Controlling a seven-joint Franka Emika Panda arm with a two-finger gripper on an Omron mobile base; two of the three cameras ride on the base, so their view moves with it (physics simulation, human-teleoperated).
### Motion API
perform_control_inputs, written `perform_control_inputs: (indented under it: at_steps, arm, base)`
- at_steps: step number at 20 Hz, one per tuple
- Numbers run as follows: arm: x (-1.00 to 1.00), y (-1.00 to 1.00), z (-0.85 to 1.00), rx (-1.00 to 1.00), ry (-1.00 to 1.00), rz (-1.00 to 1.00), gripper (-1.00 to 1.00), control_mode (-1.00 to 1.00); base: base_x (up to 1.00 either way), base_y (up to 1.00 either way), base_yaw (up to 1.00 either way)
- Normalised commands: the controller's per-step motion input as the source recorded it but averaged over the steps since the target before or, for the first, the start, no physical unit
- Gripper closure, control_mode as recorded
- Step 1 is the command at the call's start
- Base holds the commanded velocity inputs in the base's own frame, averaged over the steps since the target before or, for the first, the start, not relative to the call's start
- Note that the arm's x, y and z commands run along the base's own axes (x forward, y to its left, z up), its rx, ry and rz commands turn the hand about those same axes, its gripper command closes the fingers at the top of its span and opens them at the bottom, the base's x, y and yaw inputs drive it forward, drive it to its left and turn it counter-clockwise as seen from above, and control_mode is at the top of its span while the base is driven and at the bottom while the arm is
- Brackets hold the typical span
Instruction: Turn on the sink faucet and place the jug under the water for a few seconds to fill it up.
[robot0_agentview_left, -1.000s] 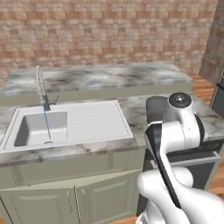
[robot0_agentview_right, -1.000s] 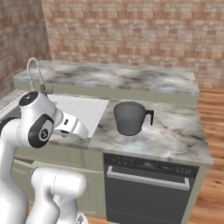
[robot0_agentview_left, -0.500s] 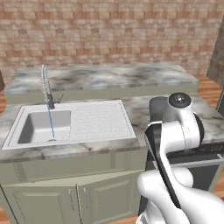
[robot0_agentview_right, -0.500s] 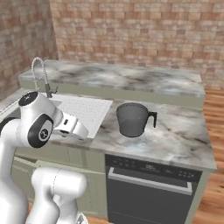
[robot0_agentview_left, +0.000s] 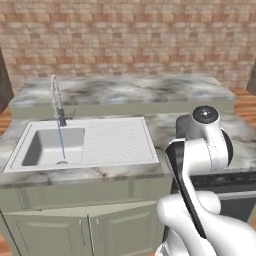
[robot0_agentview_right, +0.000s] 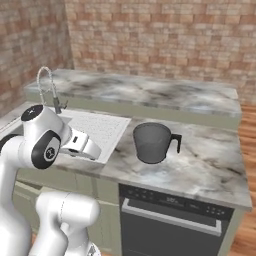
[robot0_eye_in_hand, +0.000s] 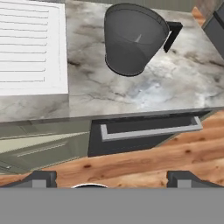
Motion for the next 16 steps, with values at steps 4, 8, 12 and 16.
perform_control_inputs:
  at_steps: [4,8,12,16]
  arm:
    - [0.00,0.00,0.00,0.00,0.00,0.00,-1.00,1.00]
    - [0.00,0.00,0.00,0.00,0.00,0.00,-1.00,1.00]
    - [0.00,0.00,0.00,0.00,0.00,0.00,-1.00,1.00]
    - [0.00,0.00,0.00,0.00,0.00,0.00,-1.00,1.00]
  base:
    - [0.31,-0.31,0.12]
    - [0.23,-0.27,0.12]
    - [0.22,-0.23,0.11]
    - [0.39,-0.19,0.09]
